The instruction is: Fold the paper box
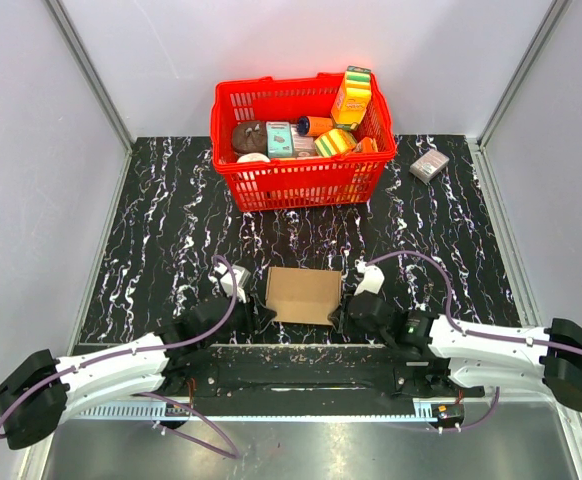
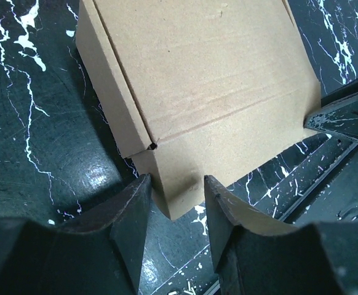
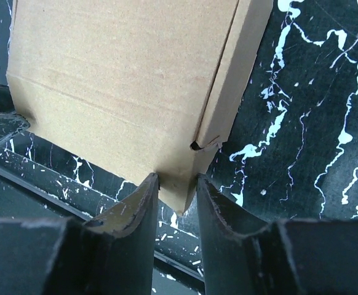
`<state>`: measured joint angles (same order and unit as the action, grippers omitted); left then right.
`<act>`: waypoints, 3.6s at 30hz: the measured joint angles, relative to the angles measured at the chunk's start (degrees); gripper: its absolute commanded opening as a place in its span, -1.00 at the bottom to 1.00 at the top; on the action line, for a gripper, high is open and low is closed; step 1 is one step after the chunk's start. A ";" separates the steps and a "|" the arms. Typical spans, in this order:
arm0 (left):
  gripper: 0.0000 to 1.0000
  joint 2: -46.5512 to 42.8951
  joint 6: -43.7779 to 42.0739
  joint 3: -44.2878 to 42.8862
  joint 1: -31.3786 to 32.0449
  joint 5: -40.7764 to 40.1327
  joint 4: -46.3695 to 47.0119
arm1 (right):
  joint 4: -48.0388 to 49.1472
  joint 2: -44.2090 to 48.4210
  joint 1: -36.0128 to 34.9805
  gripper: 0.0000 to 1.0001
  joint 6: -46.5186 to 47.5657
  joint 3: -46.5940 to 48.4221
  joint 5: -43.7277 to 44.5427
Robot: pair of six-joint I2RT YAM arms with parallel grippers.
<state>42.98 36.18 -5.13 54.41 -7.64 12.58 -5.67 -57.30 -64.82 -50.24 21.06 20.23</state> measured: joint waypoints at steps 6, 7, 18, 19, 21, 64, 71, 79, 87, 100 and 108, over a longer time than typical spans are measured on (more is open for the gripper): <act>-0.12 0.81 -0.72 -0.02 0.00 -0.15 0.52 | 3.89 1.20 0.00 -0.31 2.71 -2.08 0.63; -0.12 1.05 -0.81 -0.02 0.00 -0.15 0.74 | 4.48 1.20 0.00 -0.31 3.10 -2.43 0.87; -0.03 1.62 -1.79 -0.57 0.02 -0.55 0.20 | 8.13 0.74 0.00 -0.30 5.07 -3.87 1.88; 0.00 1.31 -1.97 -0.79 0.00 -0.61 -0.26 | 8.31 0.68 0.00 -0.30 5.07 -3.87 1.92; 0.07 -0.07 -2.29 -1.38 0.02 -1.03 -1.86 | 8.85 0.63 0.00 -0.29 5.07 -3.87 2.21; -0.09 36.98 -19.71 -36.02 -6.43 10.93 -3.85 | 10.45 0.00 0.00 -0.30 5.25 -4.00 3.32; -0.11 40.13 -19.91 -36.02 -6.43 13.53 -3.82 | 10.56 -0.50 0.00 -0.30 5.25 -4.00 3.54; -0.12 41.79 -19.93 -36.02 -6.43 14.78 -3.50 | 10.60 -1.64 0.00 -0.29 5.20 -4.00 4.35; -0.13 42.77 -19.98 -36.02 -6.43 15.04 -2.21 | 11.26 -2.40 0.00 -0.29 5.16 -4.24 4.37; -0.14 43.78 -19.96 -36.02 -6.49 15.30 -0.35 | 11.85 -2.23 0.07 -0.30 5.16 -4.59 4.68; -0.14 44.26 -19.96 -36.02 -6.60 15.39 0.39 | 11.10 -0.81 0.07 -0.37 4.37 -4.57 4.00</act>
<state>87.24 16.23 -41.15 47.81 7.75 12.97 5.43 -58.11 -64.75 -45.87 16.49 24.23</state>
